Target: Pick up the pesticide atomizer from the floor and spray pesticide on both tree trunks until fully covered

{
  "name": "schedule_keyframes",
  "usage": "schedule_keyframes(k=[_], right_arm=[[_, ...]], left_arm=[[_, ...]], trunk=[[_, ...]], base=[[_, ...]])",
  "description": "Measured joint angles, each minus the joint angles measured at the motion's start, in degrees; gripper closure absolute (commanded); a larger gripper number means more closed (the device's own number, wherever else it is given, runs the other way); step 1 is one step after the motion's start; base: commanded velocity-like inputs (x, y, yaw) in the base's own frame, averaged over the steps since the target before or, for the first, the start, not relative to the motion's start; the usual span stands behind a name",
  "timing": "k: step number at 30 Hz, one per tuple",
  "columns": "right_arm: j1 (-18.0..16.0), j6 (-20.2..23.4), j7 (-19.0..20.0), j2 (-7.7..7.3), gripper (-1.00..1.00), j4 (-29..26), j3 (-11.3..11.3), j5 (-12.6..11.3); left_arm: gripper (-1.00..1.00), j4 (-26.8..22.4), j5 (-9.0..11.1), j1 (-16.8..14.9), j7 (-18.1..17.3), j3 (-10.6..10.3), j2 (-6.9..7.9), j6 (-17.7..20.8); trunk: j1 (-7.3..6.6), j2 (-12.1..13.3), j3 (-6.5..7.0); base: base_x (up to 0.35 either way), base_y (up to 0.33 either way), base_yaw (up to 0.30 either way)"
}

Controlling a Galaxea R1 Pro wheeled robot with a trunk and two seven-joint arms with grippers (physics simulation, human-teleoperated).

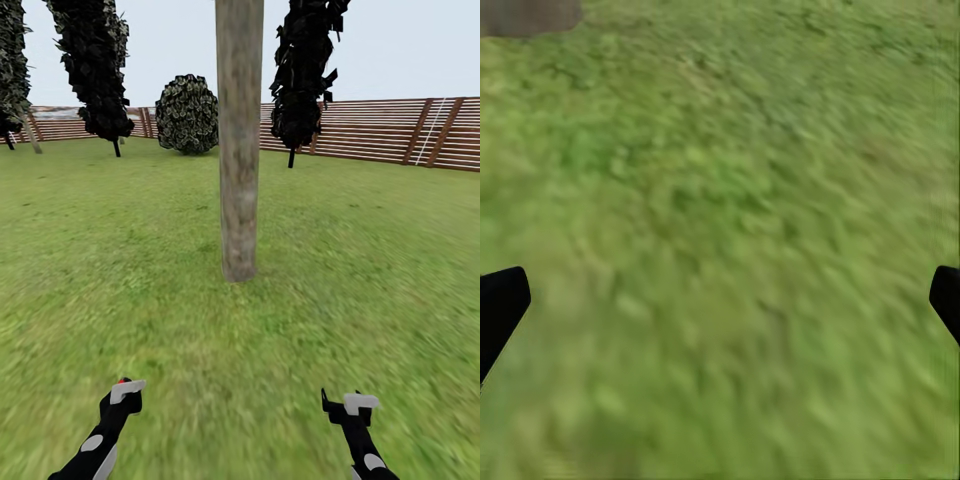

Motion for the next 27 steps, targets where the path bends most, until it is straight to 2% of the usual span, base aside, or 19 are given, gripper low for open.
schedule_keyframes(k=[6,14,27], right_arm=[[0.00,0.00,-0.02,0.00,-1.00,0.00,0.00,0.00],[0.00,0.00,0.00,0.00,-1.00,0.00,0.04,0.00],[0.00,0.00,0.22,0.02,-1.00,-0.08,0.17,0.11]], left_arm=[[1.00,0.02,-0.04,0.00,0.00,0.01,0.00,0.00],[1.00,0.09,-0.06,0.00,0.00,0.00,0.00,0.01],[1.00,0.43,-0.14,0.08,-0.08,-0.07,0.00,-0.28]], trunk=[[0.00,0.00,0.00],[0.00,0.00,0.07],[0.00,0.00,0.08]], base=[[0.338,0.000,-0.019],[0.338,0.000,-0.192],[0.338,0.000,-0.009]])
